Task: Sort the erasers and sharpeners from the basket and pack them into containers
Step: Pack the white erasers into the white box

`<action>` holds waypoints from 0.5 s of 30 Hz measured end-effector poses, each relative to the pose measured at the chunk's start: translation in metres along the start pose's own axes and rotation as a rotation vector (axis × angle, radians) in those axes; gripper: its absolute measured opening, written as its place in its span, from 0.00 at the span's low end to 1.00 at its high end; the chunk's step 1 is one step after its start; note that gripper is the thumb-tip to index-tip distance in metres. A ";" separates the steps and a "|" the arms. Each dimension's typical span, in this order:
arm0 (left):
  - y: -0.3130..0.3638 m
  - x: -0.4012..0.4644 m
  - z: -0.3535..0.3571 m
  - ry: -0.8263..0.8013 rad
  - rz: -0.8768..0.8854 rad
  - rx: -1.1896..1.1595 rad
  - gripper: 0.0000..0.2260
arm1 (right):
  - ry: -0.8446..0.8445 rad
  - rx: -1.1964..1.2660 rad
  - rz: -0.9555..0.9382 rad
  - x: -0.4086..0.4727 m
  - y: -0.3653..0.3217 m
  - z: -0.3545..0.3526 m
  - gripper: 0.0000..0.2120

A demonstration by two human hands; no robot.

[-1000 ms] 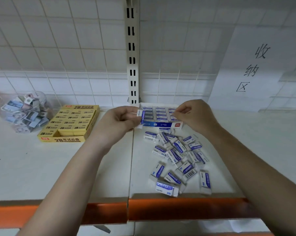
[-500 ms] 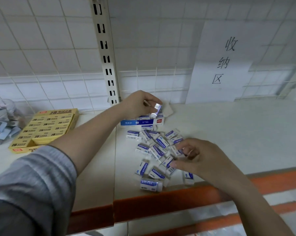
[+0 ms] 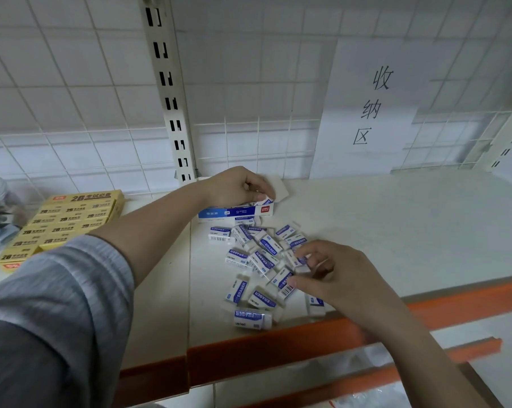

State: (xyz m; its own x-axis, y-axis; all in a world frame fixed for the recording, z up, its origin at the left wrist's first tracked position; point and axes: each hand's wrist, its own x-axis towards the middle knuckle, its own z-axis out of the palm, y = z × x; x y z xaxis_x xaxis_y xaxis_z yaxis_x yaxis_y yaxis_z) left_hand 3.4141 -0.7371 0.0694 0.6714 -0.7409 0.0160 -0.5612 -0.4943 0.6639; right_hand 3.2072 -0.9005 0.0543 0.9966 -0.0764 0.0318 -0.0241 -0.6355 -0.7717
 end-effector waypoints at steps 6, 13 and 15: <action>0.007 0.006 -0.003 -0.072 -0.066 -0.012 0.09 | 0.009 -0.004 0.000 -0.001 0.002 0.002 0.11; 0.005 0.009 -0.003 0.017 -0.034 -0.022 0.06 | 0.003 -0.013 -0.008 -0.002 0.001 0.001 0.11; 0.004 0.011 -0.002 0.002 -0.008 0.031 0.06 | 0.000 -0.011 -0.008 -0.002 0.000 0.001 0.11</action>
State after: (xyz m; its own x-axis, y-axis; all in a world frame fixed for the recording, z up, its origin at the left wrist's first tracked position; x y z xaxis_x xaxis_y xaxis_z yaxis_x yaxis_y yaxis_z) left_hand 3.4203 -0.7464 0.0734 0.6769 -0.7360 0.0126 -0.5706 -0.5138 0.6407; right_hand 3.2049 -0.8996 0.0536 0.9967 -0.0713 0.0381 -0.0169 -0.6446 -0.7643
